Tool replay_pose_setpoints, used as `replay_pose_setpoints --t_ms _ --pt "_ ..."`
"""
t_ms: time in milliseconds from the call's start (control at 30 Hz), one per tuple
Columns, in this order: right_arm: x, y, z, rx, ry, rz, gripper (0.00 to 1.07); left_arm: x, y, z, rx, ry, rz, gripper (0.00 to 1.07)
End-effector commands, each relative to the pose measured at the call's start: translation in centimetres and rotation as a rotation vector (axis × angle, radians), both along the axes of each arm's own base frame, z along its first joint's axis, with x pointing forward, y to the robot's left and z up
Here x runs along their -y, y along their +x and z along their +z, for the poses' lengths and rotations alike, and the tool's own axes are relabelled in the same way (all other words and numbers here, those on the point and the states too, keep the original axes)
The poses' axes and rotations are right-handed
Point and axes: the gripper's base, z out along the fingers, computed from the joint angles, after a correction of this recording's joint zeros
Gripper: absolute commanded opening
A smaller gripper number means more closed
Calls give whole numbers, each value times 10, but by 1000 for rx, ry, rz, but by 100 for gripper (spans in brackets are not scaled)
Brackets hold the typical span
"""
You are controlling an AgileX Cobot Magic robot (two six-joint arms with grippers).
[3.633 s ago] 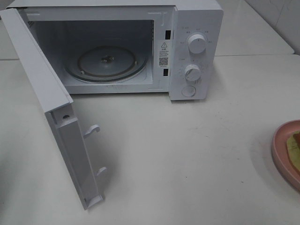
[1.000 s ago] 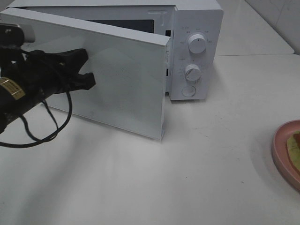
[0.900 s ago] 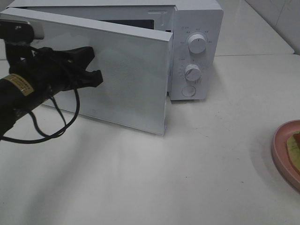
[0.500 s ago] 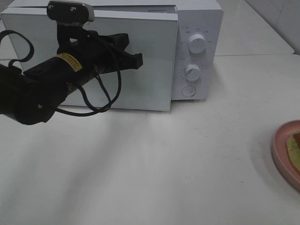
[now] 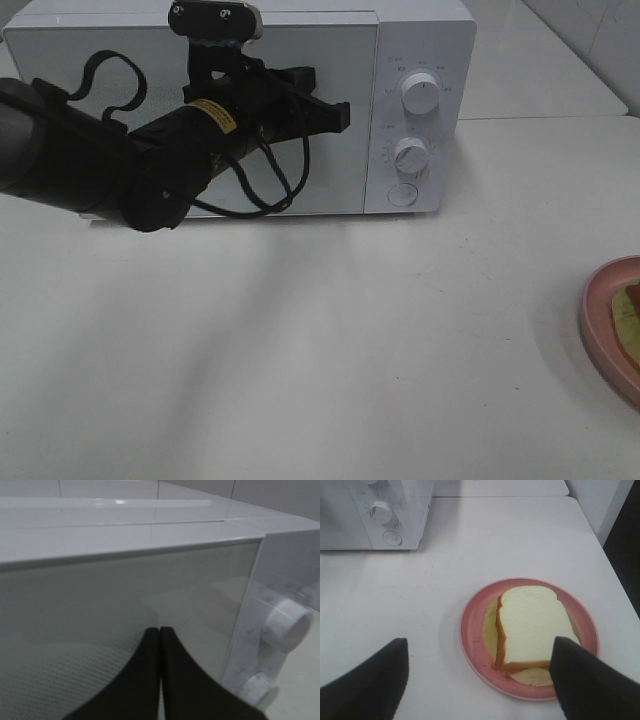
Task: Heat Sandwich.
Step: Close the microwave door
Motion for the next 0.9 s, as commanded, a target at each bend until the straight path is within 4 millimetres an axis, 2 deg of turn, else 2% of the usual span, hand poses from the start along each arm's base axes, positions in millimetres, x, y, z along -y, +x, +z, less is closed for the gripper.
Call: replay_pose_setpoints --t_ms 33,133,300,500,800,900 --pt "0 -4 0 43 -7 -1 76 -2 17 2 -7 -22 76 0" --pt "0 -4 0 43 -7 -1 76 0 22 0 0 -2 92 0" --pt "0 -4 0 43 -7 -1 76 3 17 0 -1 6 76 0" --pt "0 -4 0 43 -7 -1 76 5 -5 0 -15 22 41 0" --pt "0 -4 0 43 -7 -1 76 -12 -35 7 -68 66 15 0" --pt "0 -4 0 43 -7 -1 76 -20 -50 8 -162 145 -30 0"
